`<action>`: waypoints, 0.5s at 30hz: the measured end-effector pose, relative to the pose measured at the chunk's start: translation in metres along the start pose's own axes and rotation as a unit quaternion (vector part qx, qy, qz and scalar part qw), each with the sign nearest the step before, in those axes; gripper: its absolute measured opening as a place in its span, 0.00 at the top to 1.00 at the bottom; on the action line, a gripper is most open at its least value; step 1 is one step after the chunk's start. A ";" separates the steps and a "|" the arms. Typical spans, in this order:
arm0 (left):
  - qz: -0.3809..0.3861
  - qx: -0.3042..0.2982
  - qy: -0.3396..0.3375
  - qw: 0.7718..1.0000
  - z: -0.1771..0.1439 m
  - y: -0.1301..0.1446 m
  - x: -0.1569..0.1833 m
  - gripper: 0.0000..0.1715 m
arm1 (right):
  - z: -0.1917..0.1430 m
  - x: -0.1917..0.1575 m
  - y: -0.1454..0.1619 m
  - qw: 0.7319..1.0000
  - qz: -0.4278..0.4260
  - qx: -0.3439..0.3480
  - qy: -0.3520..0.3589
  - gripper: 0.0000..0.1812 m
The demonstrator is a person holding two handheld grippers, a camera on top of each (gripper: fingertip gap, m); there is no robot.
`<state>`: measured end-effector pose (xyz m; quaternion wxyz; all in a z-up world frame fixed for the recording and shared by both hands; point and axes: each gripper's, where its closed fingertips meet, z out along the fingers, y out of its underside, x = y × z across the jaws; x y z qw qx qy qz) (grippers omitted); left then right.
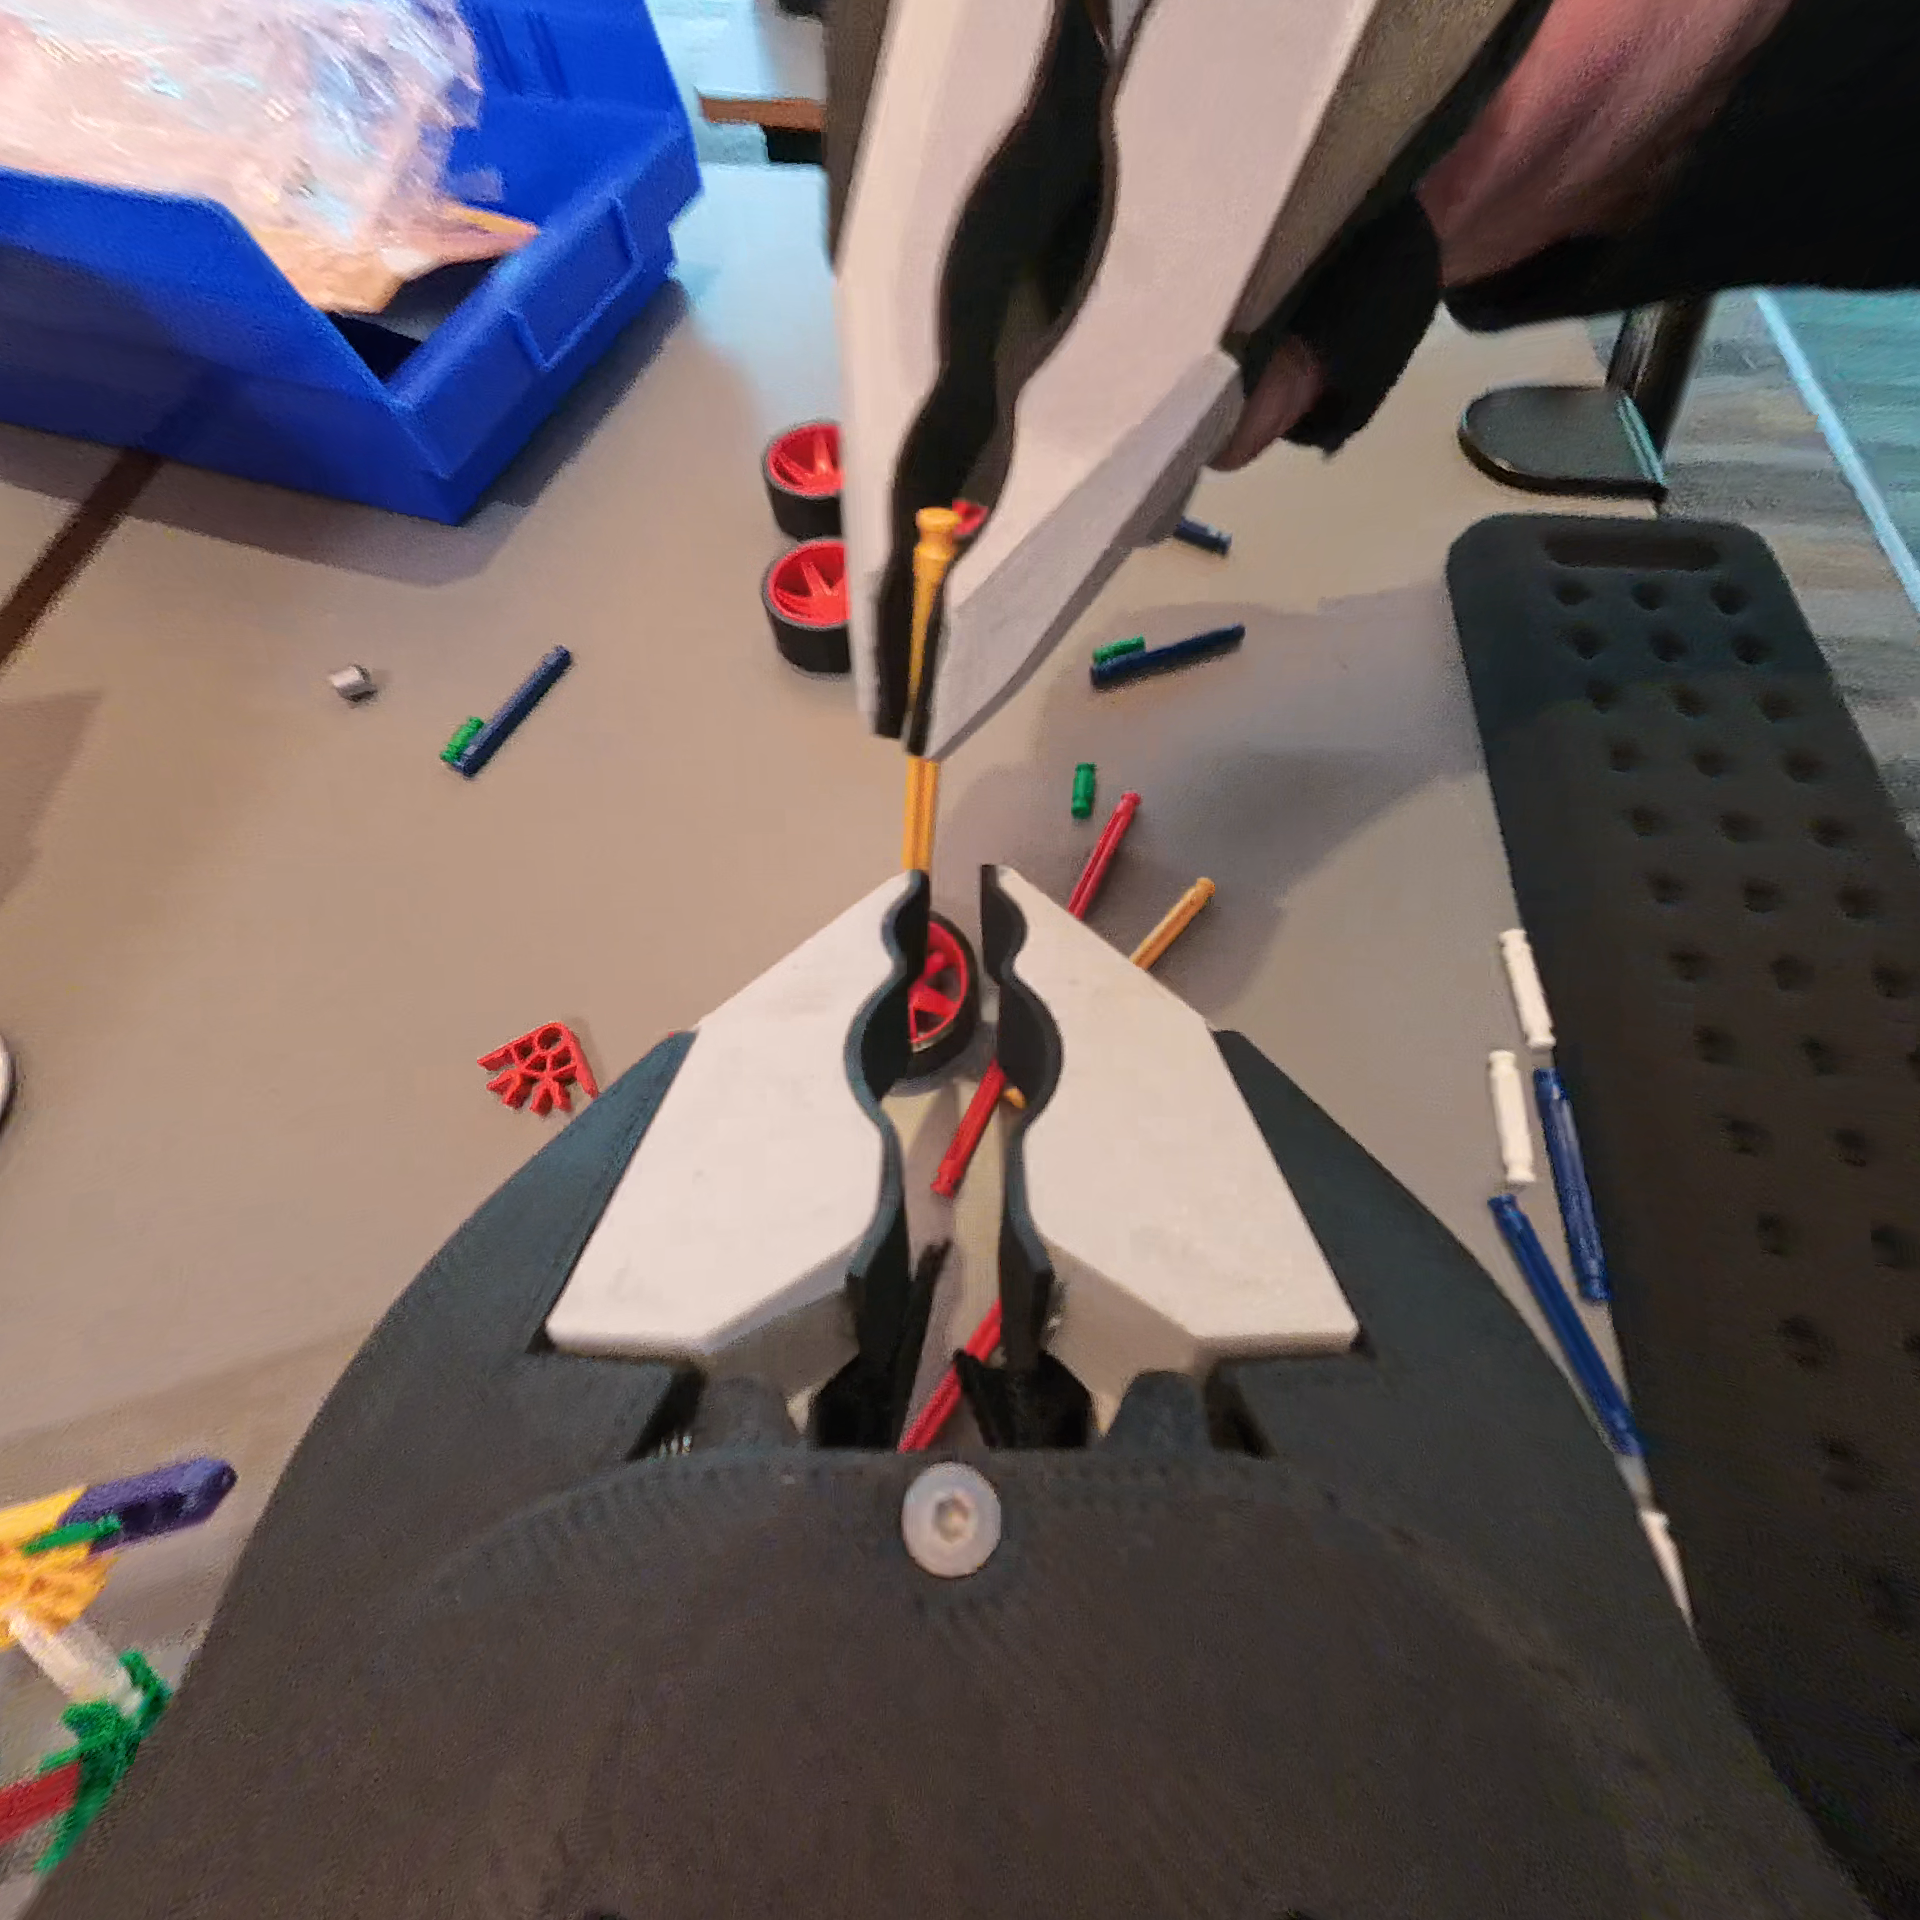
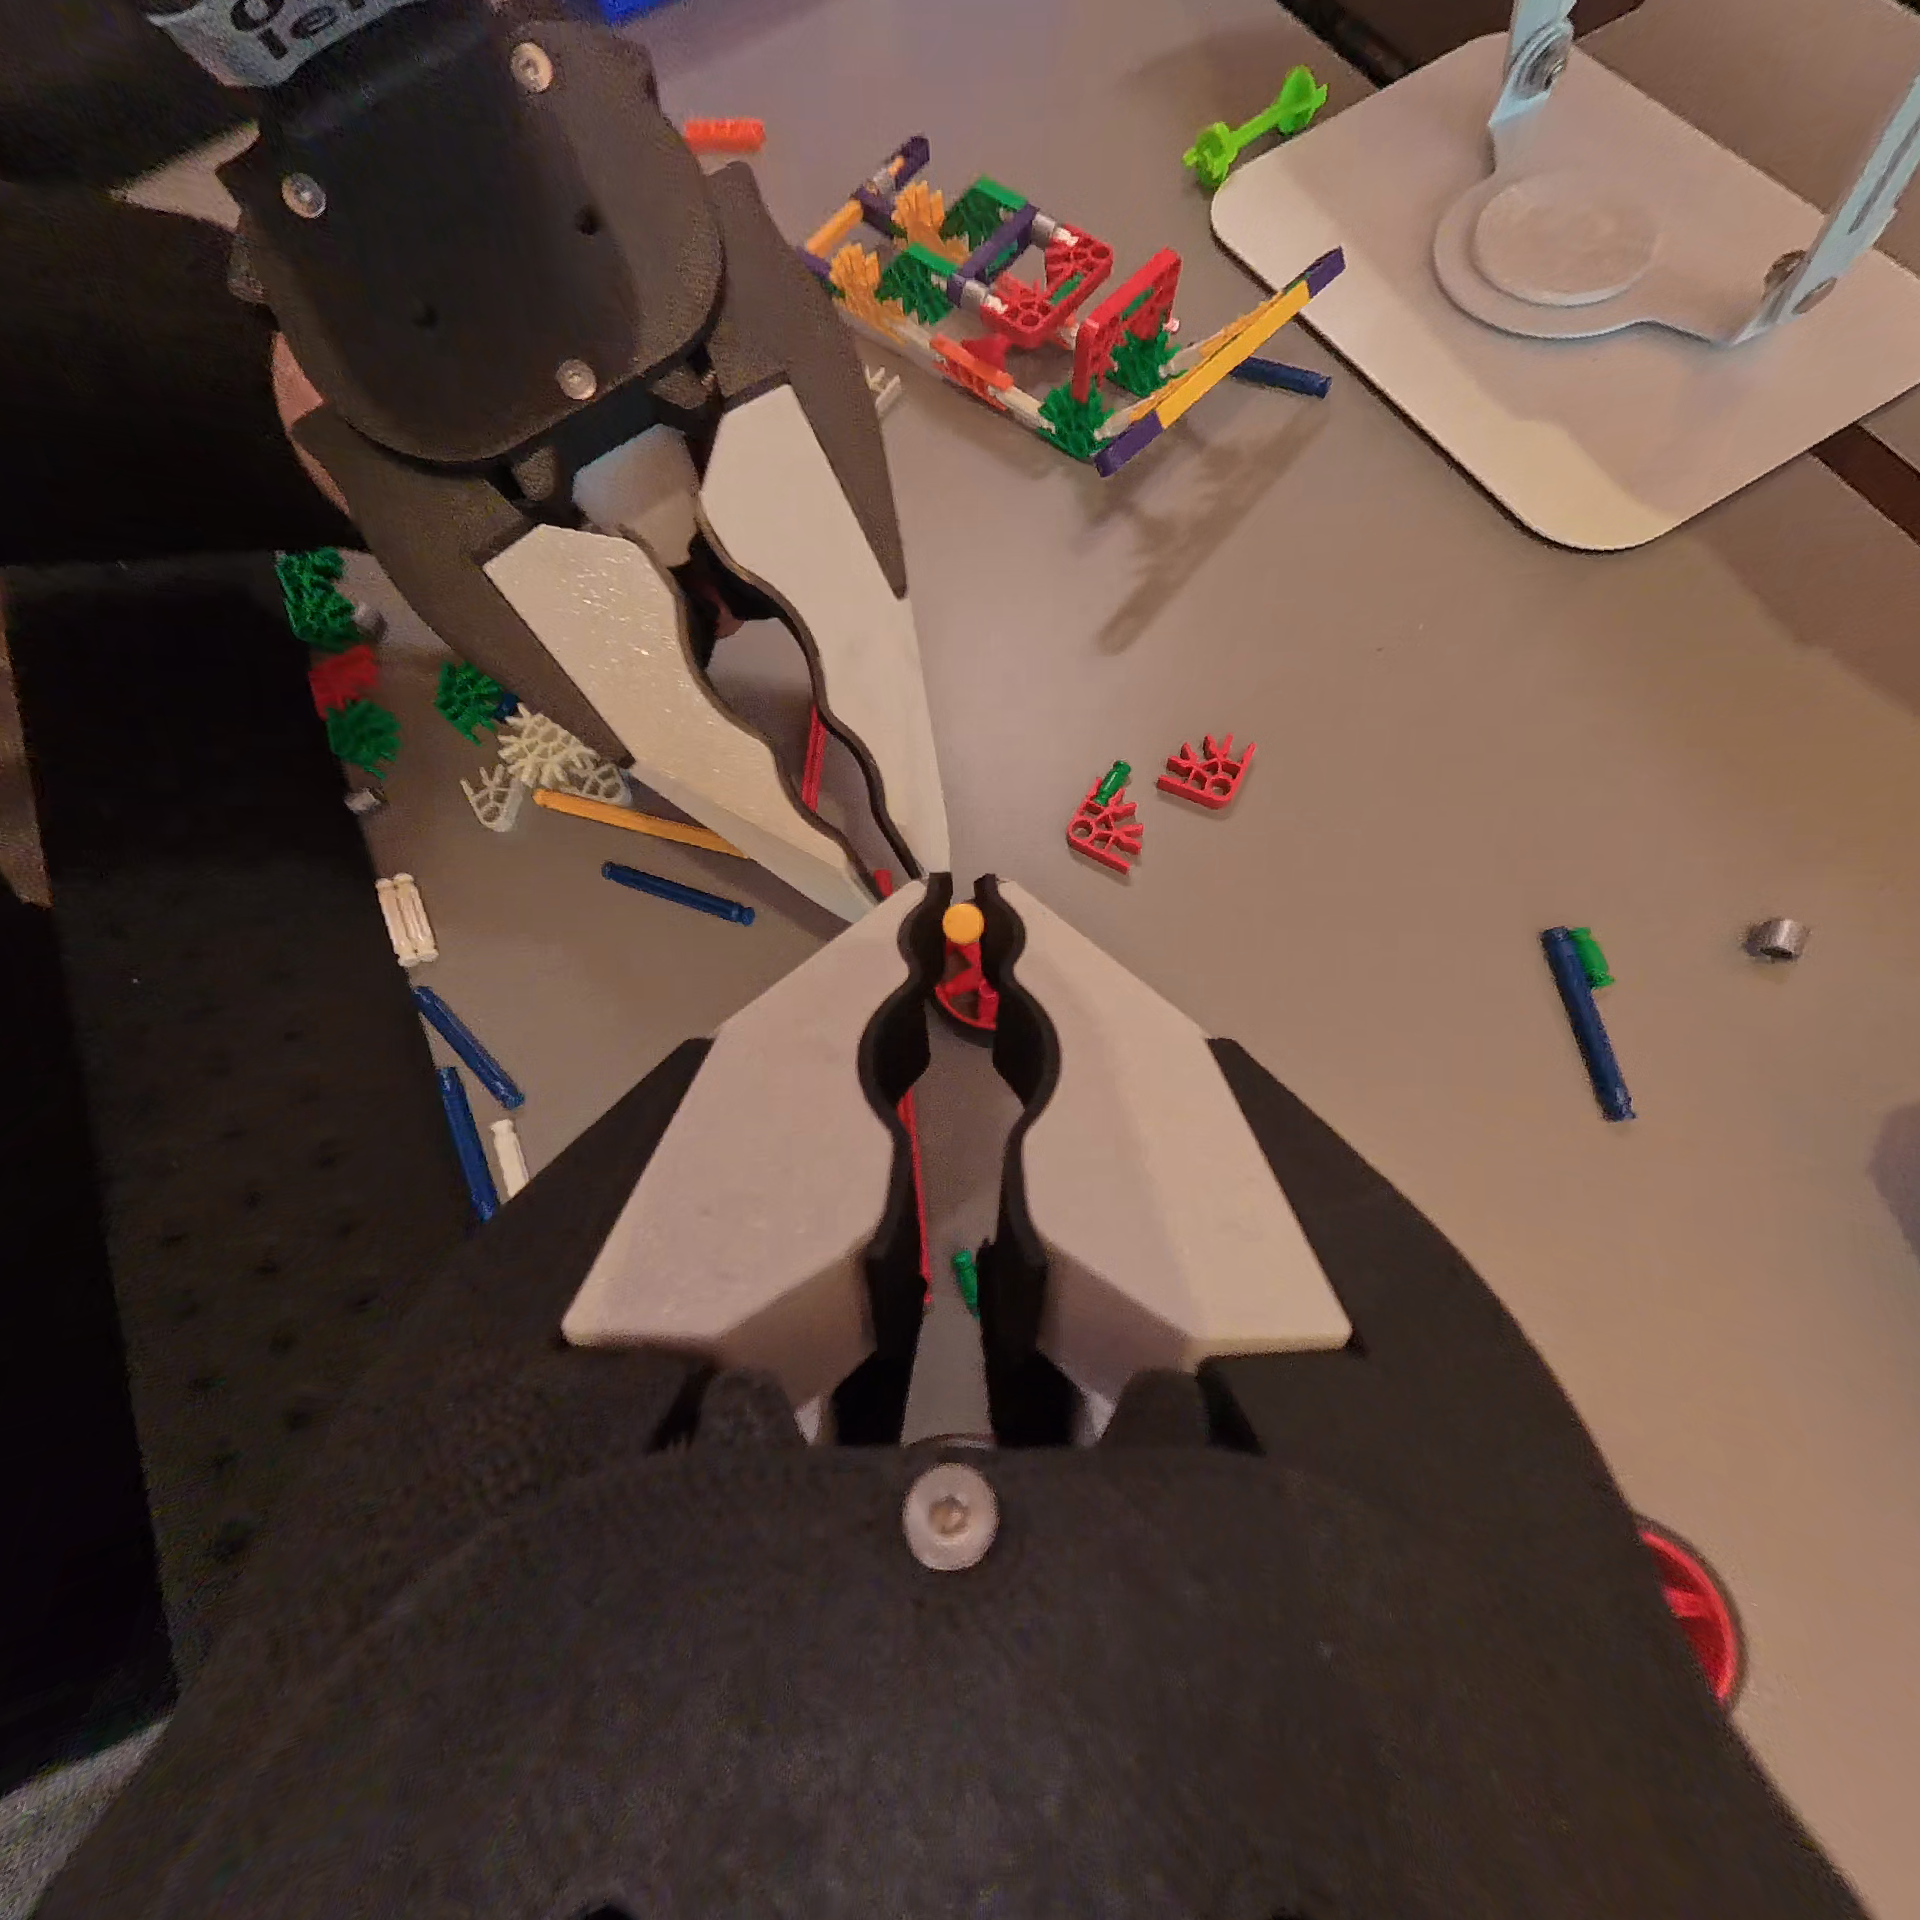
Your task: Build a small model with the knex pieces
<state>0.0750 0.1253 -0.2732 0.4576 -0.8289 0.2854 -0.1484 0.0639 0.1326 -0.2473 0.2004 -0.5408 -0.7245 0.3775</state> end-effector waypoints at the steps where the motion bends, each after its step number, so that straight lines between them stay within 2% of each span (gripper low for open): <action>1: 0.007 -0.007 0.004 1.000 0.004 0.002 -0.004 0.99 | 0.004 0.003 -0.001 1.000 -0.009 -0.016 0.000 0.99; 6: -0.010 -0.006 0.048 0.999 0.013 0.001 -0.013 1.00 | 0.017 0.015 0.005 0.995 -0.034 -0.090 -0.006 0.99; 8: -0.016 -0.010 0.063 0.998 0.013 0.004 -0.013 1.00 | 0.020 0.015 0.006 0.994 -0.032 -0.098 -0.018 0.99; 12: -0.054 0.022 0.077 0.995 0.002 -0.002 -0.019 0.97 | 0.024 0.016 0.010 0.994 -0.018 -0.107 -0.030 0.99; 15: -0.067 0.013 0.085 0.994 0.004 0.003 -0.020 0.94 | 0.025 0.015 0.015 0.993 -0.017 -0.115 -0.031 0.99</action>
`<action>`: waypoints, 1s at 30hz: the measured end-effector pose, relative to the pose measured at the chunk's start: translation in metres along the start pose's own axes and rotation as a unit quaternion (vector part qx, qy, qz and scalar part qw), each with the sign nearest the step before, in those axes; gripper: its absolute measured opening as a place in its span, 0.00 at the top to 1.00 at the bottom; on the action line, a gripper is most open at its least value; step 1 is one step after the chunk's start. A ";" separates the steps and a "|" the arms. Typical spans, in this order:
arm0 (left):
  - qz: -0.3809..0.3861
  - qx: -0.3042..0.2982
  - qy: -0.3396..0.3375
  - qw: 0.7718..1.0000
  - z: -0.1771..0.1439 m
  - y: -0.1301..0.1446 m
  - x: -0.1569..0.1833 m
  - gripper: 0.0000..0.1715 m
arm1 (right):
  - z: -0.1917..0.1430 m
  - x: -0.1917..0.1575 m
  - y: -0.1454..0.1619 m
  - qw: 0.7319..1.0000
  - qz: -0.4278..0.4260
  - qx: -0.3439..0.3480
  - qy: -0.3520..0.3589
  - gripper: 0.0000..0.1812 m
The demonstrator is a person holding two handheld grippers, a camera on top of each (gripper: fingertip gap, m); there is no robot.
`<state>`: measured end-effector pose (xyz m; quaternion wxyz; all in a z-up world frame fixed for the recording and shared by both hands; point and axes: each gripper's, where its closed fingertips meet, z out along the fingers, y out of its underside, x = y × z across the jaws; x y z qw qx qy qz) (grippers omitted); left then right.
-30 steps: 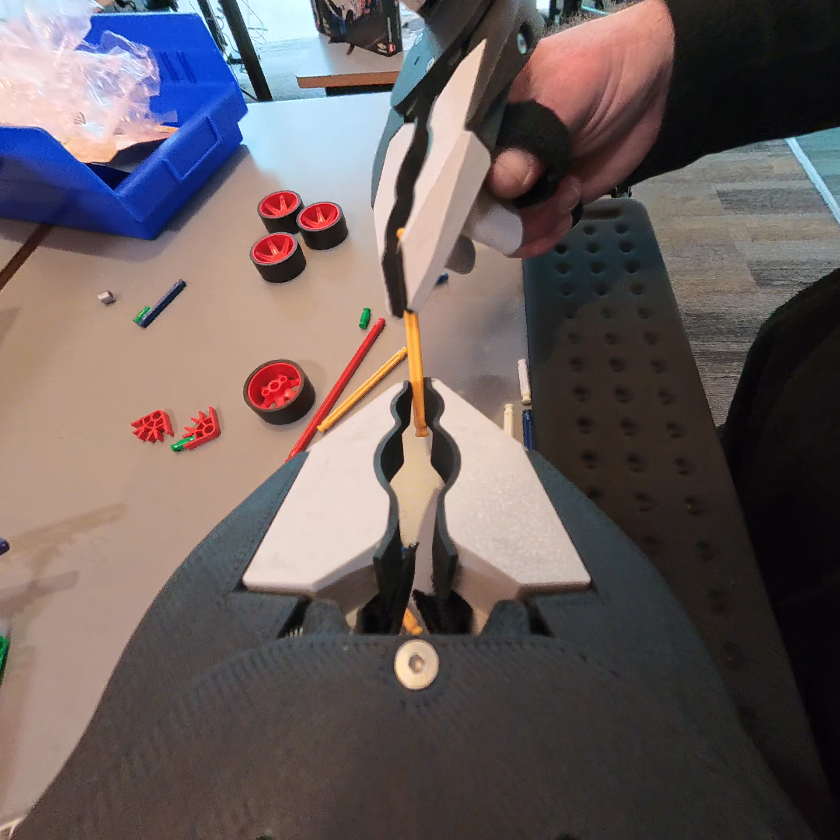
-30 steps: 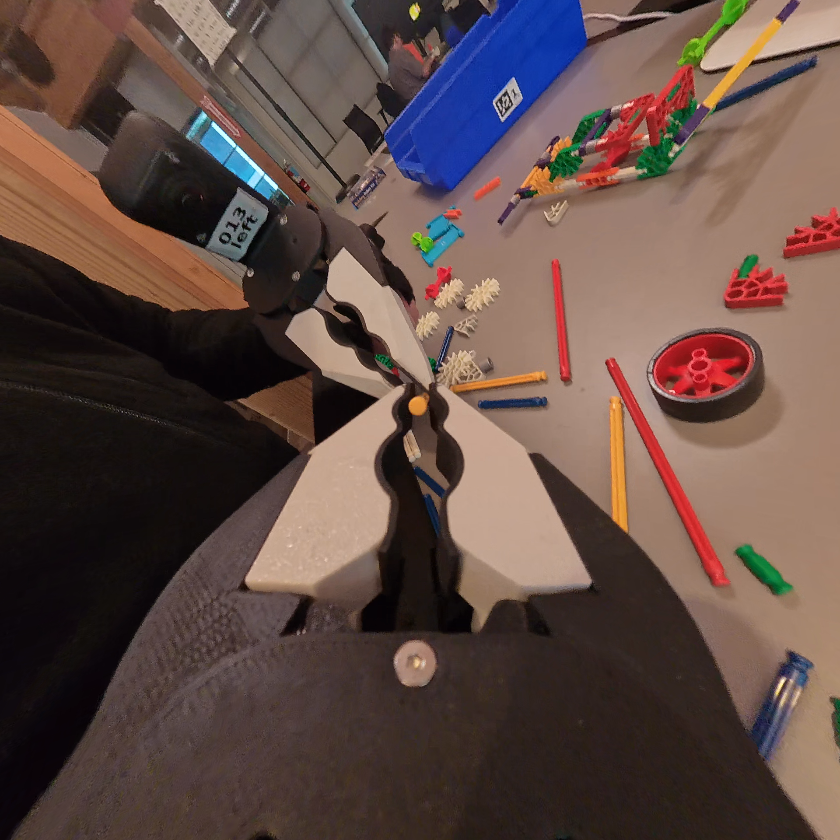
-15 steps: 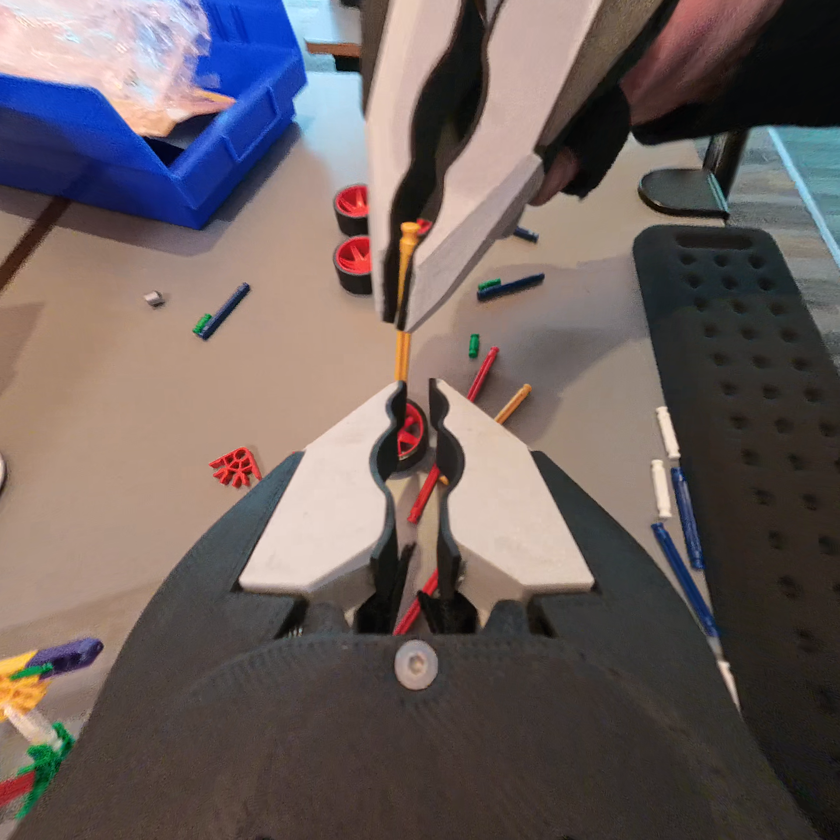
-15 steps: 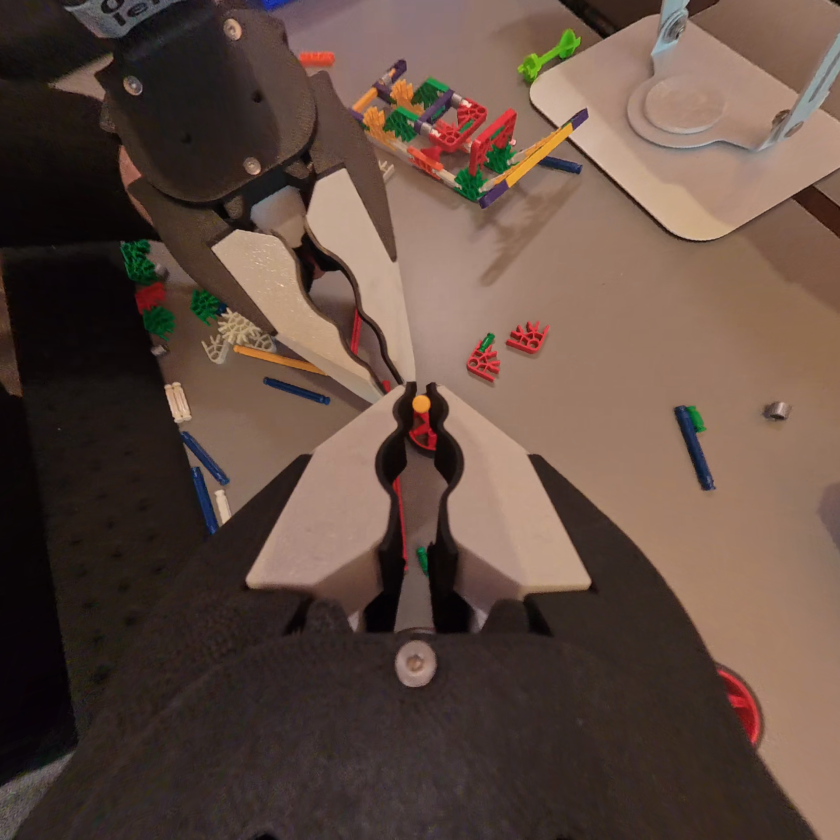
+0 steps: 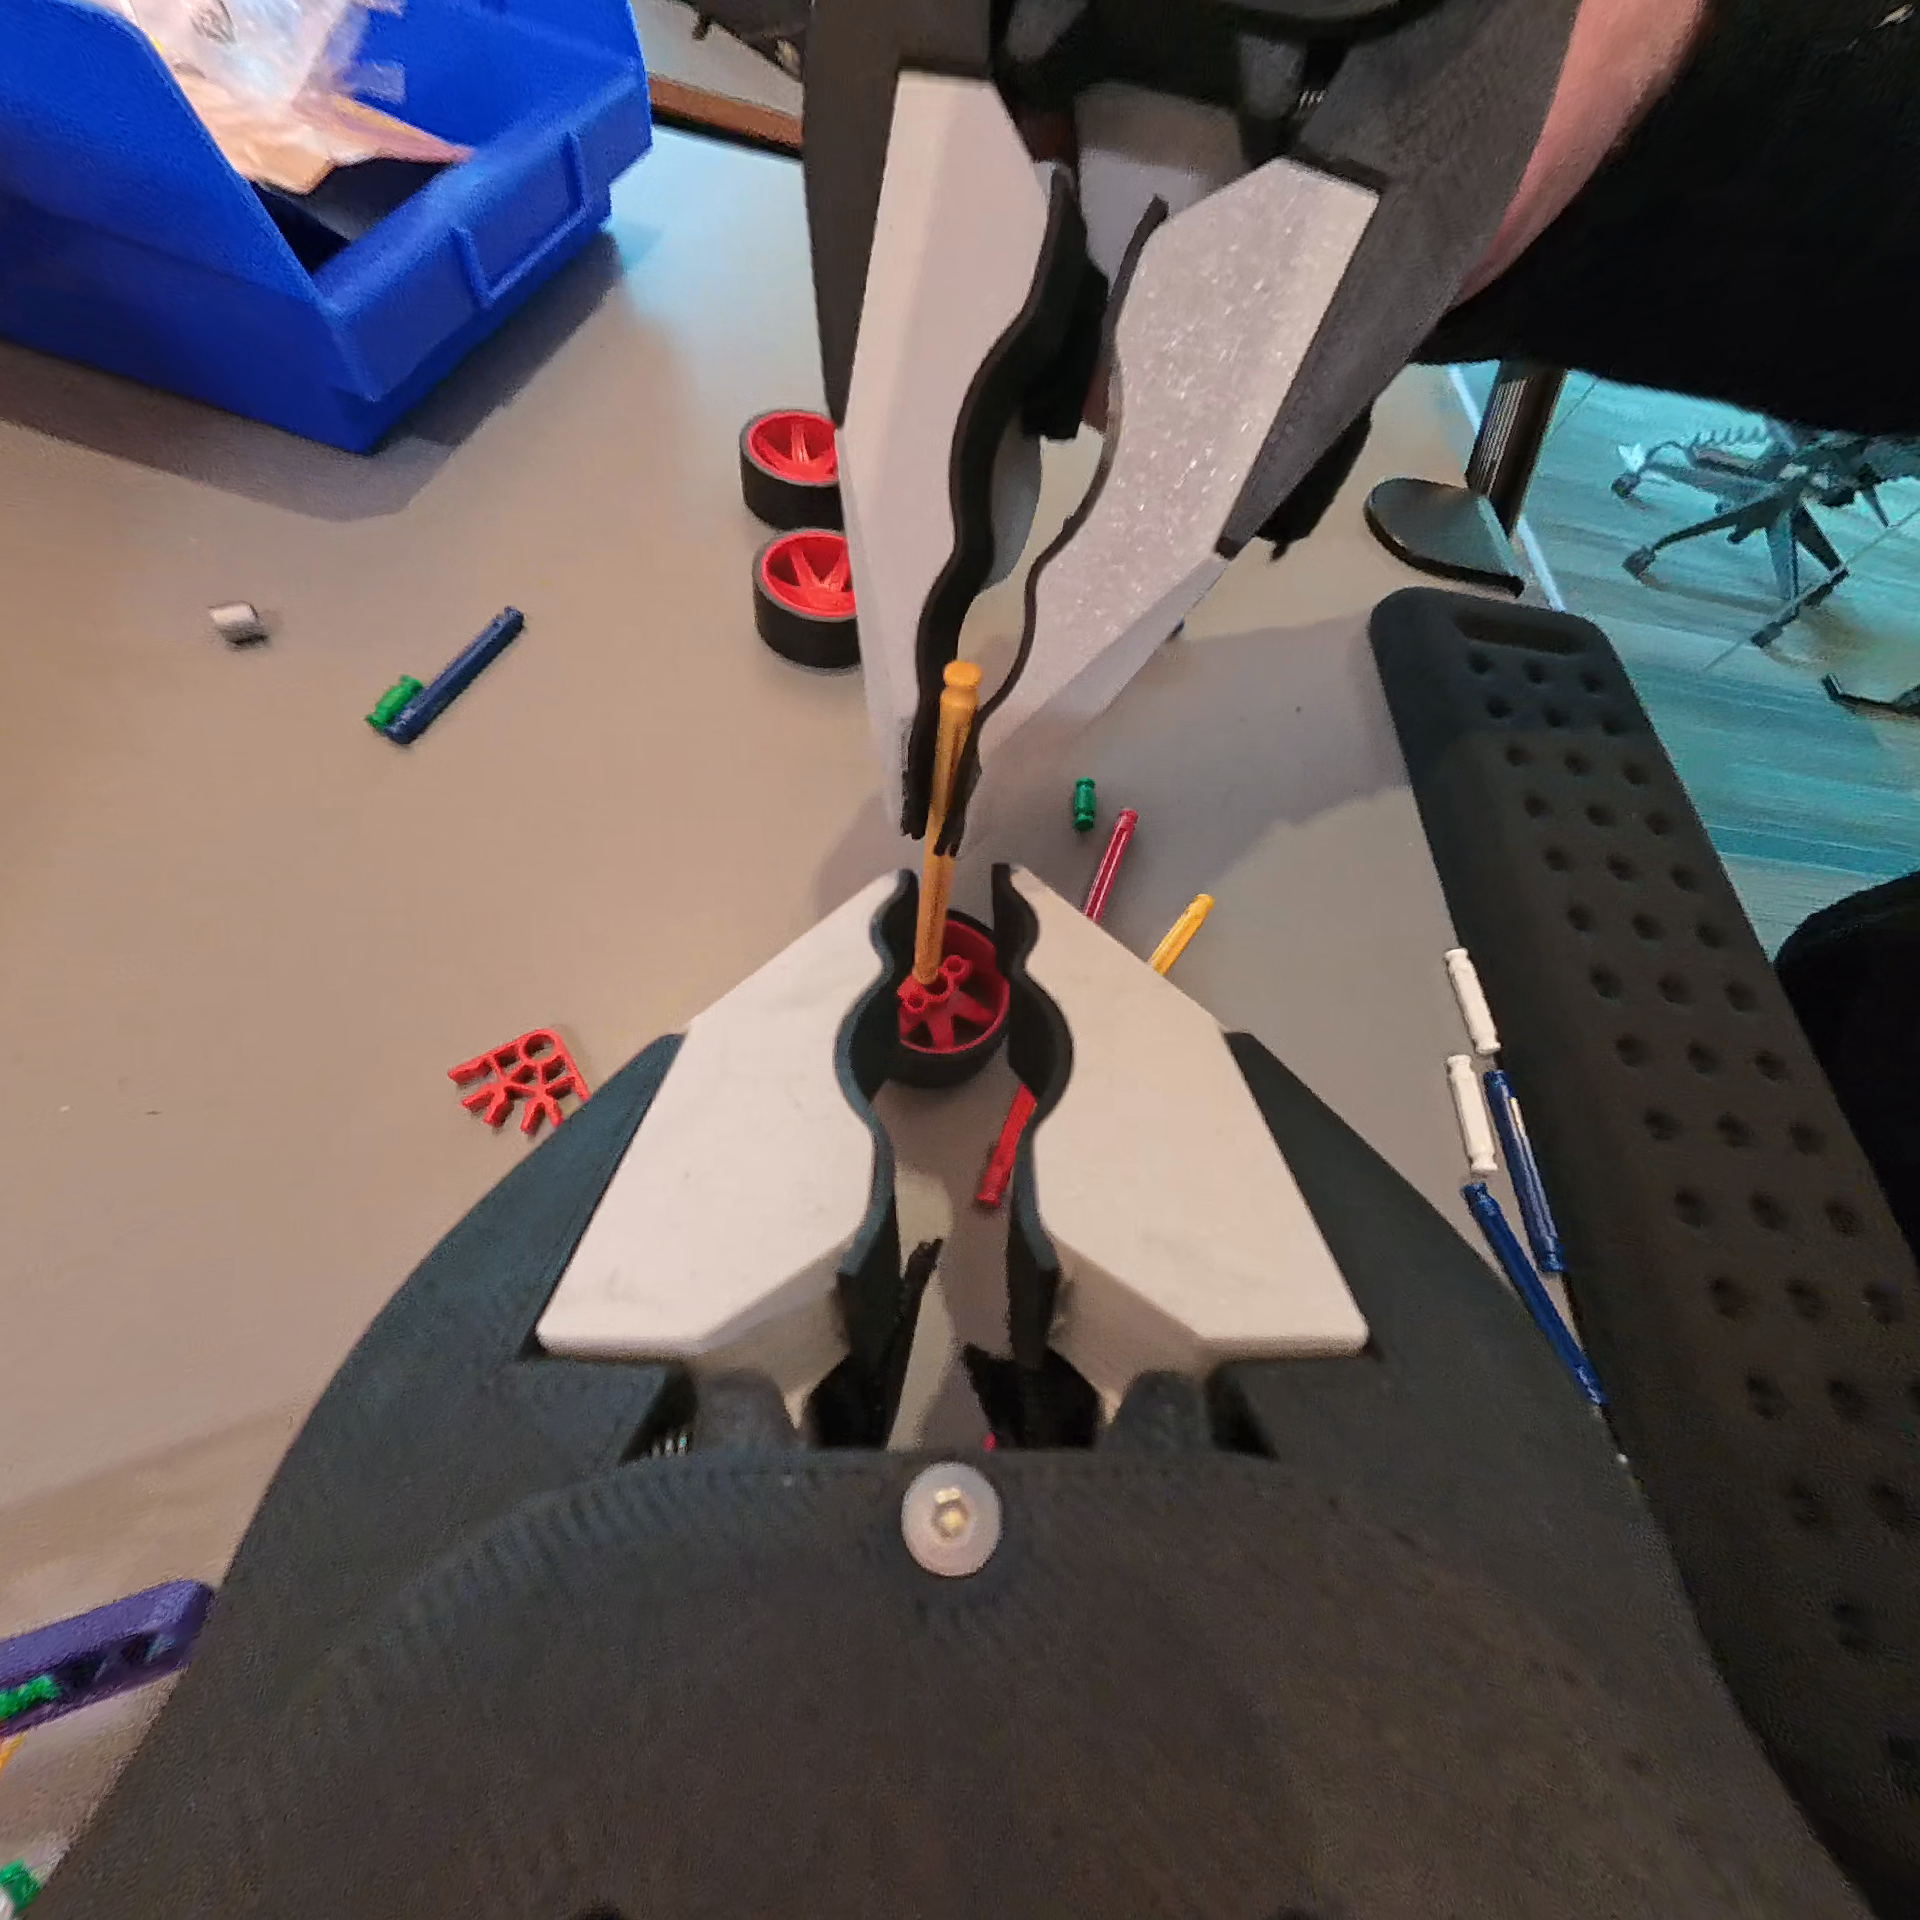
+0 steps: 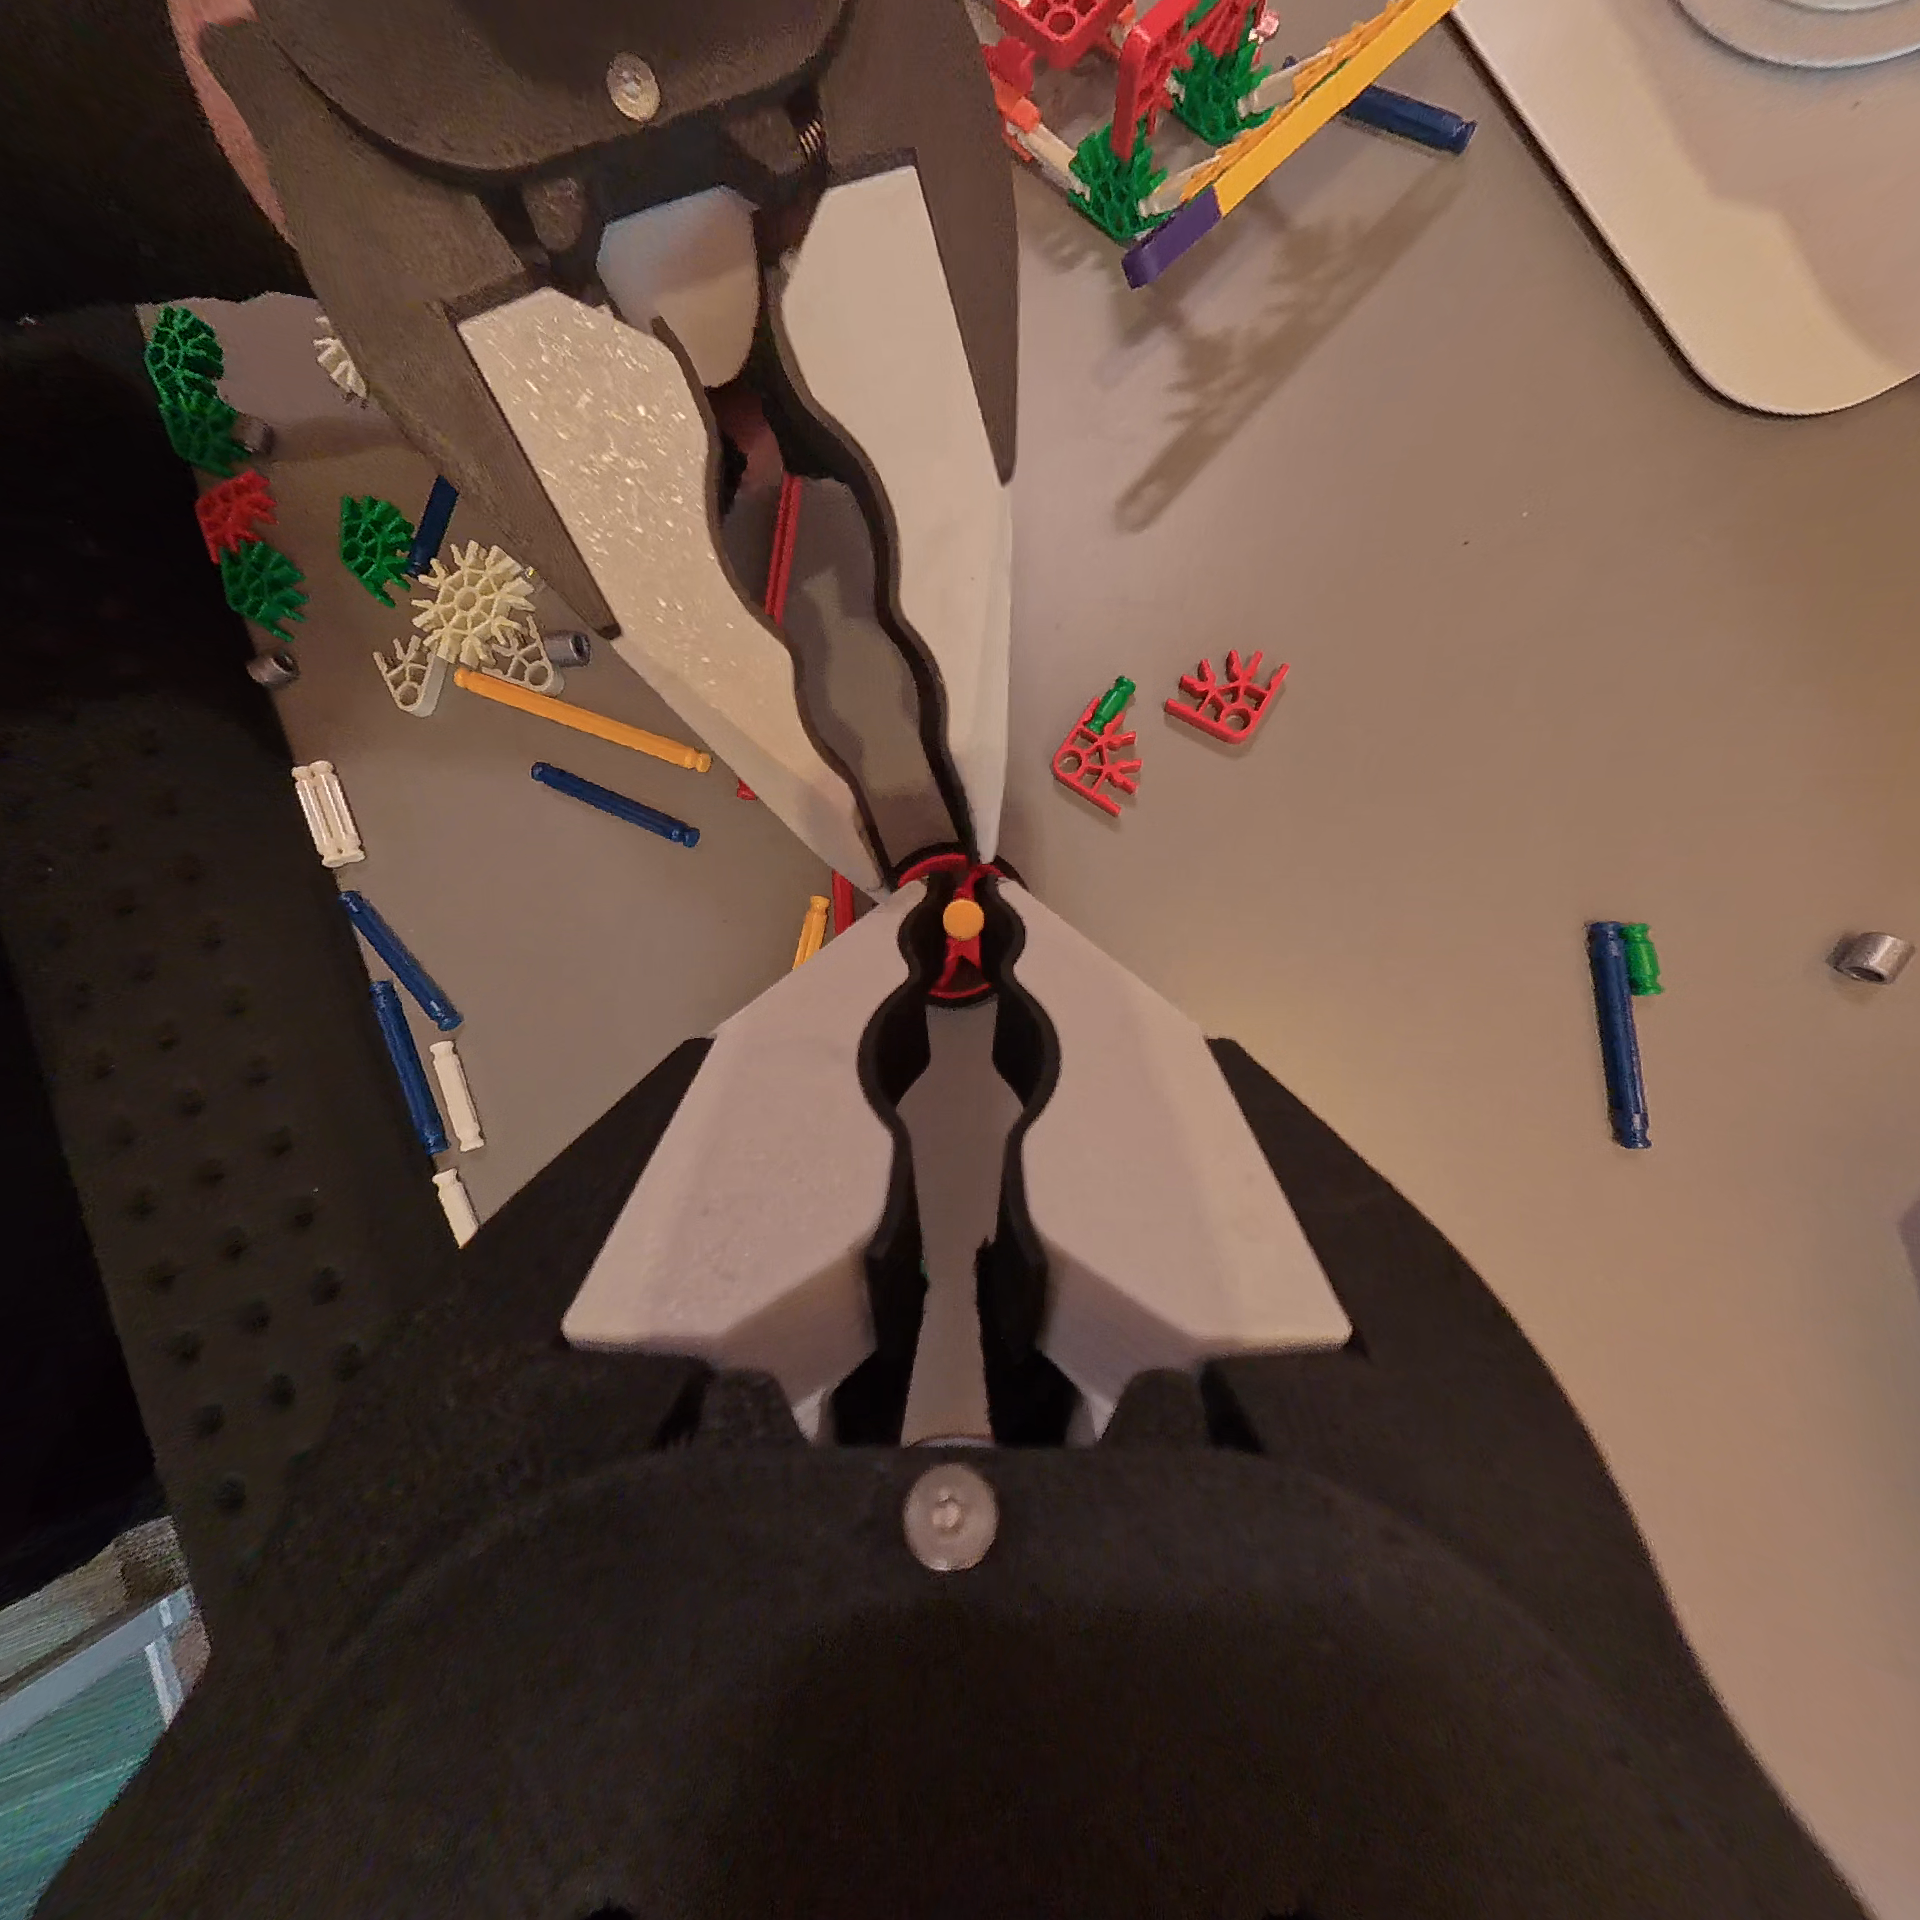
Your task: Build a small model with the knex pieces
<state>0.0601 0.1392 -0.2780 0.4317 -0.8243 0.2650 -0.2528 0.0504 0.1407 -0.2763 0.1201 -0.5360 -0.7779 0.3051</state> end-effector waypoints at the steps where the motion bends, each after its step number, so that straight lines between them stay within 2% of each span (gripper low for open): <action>1: 0.002 -0.008 -0.004 1.000 0.003 0.003 -0.002 0.93 | 0.001 0.000 0.000 1.000 0.000 -0.001 -0.001 0.99; 14: 0.025 -0.040 0.029 0.998 0.022 0.015 0.002 0.98 | 0.004 -0.005 0.002 1.000 -0.006 -0.010 -0.006 0.99; 16: 0.043 -0.052 0.020 0.998 0.023 0.019 0.001 0.98 | 0.006 -0.006 0.003 1.000 -0.012 -0.014 -0.002 0.99; 26: 0.062 -0.029 0.005 0.998 0.022 0.022 0.006 0.99 | 0.009 -0.015 0.002 0.998 -0.060 -0.011 0.031 0.99; 30: 0.089 -0.037 -0.013 0.995 0.024 0.026 0.008 0.99 | 0.012 -0.017 0.005 0.996 -0.067 0.000 0.050 0.99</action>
